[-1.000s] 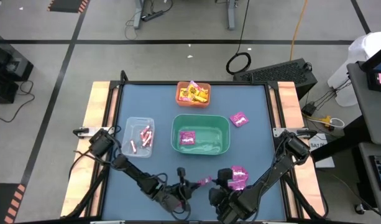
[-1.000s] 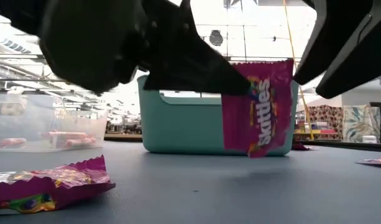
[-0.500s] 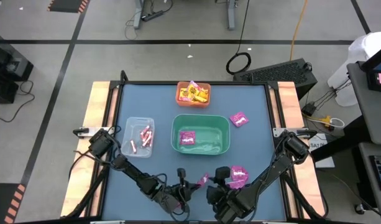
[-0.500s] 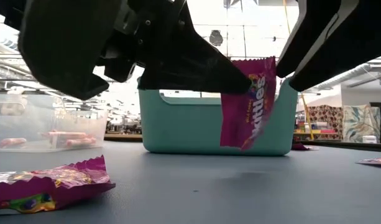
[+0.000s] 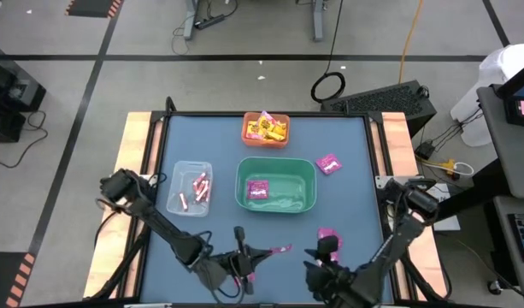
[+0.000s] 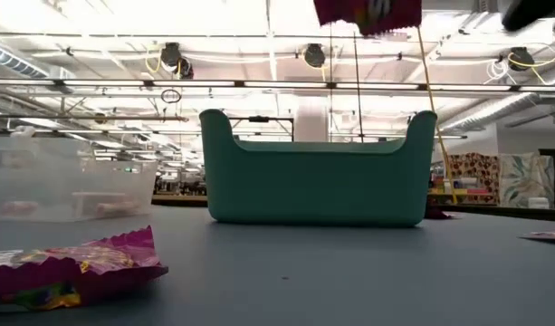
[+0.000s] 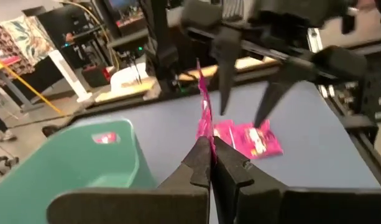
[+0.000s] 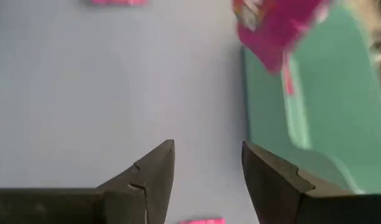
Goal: Sort candy
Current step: Put the purple candy into the green bin
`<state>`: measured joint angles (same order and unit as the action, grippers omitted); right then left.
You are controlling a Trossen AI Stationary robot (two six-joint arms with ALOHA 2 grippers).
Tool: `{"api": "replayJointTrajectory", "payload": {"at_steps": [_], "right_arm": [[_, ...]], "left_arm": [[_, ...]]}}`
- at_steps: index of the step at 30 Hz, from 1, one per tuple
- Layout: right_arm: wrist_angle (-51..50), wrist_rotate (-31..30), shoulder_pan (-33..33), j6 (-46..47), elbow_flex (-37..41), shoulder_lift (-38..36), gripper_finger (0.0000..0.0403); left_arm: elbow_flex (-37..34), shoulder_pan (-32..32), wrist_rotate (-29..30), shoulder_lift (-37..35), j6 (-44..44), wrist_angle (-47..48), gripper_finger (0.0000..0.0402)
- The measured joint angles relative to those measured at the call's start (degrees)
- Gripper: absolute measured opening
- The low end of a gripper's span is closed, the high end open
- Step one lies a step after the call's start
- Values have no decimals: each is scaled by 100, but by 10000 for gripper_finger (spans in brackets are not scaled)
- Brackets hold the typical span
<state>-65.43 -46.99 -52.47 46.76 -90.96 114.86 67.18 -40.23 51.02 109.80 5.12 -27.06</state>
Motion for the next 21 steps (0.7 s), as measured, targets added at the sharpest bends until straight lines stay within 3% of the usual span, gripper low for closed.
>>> {"api": "replayJointTrajectory", "payload": {"at_steps": [6, 10, 15, 21], "right_arm": [[271, -783, -382, -168, 0, -214, 178], [347, -1079, -529, -449, 0, -460, 178], [341, -1744, -569, -823, 0, -858, 178], [323, -2503, -526, -896, -2, -1018, 178]], "left_arm": [[-7, 159, -38, -635, 258, -176, 2], [-243, 401, -551, -1174, 533, -480, 1], [-1034, 675, -1311, -1797, 628, -1855, 1], [-1965, 792, -1847, -1912, 573, -3559, 1]]}}
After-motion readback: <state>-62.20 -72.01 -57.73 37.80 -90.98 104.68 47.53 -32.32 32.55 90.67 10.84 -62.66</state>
